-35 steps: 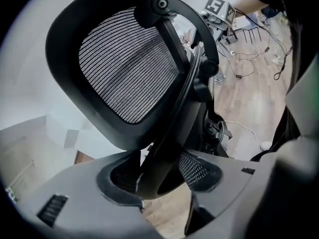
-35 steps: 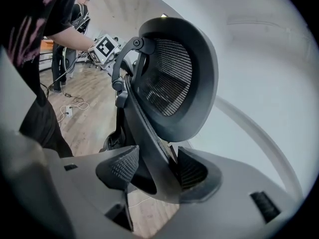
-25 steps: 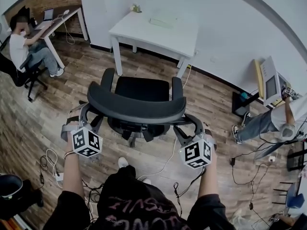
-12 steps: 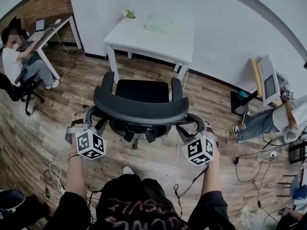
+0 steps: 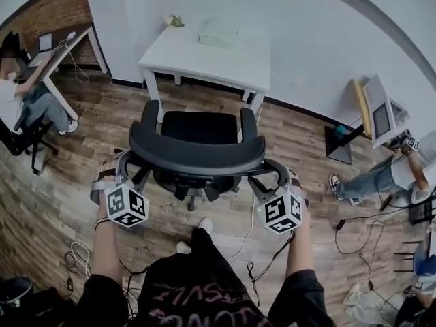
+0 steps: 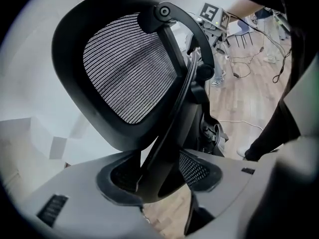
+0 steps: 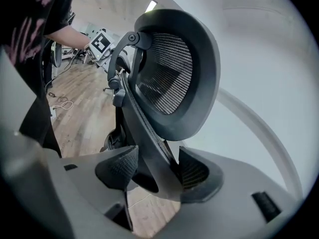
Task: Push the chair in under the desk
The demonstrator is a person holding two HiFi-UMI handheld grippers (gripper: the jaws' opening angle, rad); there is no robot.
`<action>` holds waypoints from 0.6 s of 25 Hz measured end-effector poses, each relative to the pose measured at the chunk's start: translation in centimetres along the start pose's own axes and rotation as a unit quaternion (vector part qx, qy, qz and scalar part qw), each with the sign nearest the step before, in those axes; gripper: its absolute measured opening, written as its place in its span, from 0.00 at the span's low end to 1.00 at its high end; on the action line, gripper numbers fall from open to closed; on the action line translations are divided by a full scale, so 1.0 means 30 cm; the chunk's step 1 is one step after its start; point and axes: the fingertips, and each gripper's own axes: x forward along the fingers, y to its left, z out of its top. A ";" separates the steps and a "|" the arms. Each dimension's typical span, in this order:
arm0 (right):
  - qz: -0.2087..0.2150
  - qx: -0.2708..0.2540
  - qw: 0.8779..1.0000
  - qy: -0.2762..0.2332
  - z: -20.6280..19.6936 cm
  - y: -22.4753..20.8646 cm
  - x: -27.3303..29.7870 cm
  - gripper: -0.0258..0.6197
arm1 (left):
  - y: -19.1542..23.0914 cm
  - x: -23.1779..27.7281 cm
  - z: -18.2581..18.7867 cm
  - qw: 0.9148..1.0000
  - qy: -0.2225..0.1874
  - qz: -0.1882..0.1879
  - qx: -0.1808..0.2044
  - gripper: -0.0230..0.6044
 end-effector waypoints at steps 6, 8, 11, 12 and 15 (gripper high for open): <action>0.001 0.001 1.000 -0.004 0.003 -0.029 0.049 0.44 | 0.044 0.067 0.002 1.000 -0.004 -0.003 -0.001 0.44; -0.001 0.000 1.000 -0.005 0.017 -0.042 0.079 0.44 | 0.072 0.093 -0.011 1.000 -0.004 -0.002 -0.004 0.44; -0.004 0.002 1.000 -0.004 0.020 -0.077 0.124 0.44 | 0.108 0.144 -0.009 1.000 -0.004 0.001 -0.006 0.44; -0.005 0.003 1.000 -0.003 0.018 -0.090 0.139 0.44 | 0.118 0.162 -0.005 1.000 -0.004 0.001 -0.006 0.44; -0.008 0.006 1.000 -0.003 0.013 -0.134 0.186 0.44 | 0.151 0.216 0.007 1.000 -0.007 -0.001 -0.005 0.44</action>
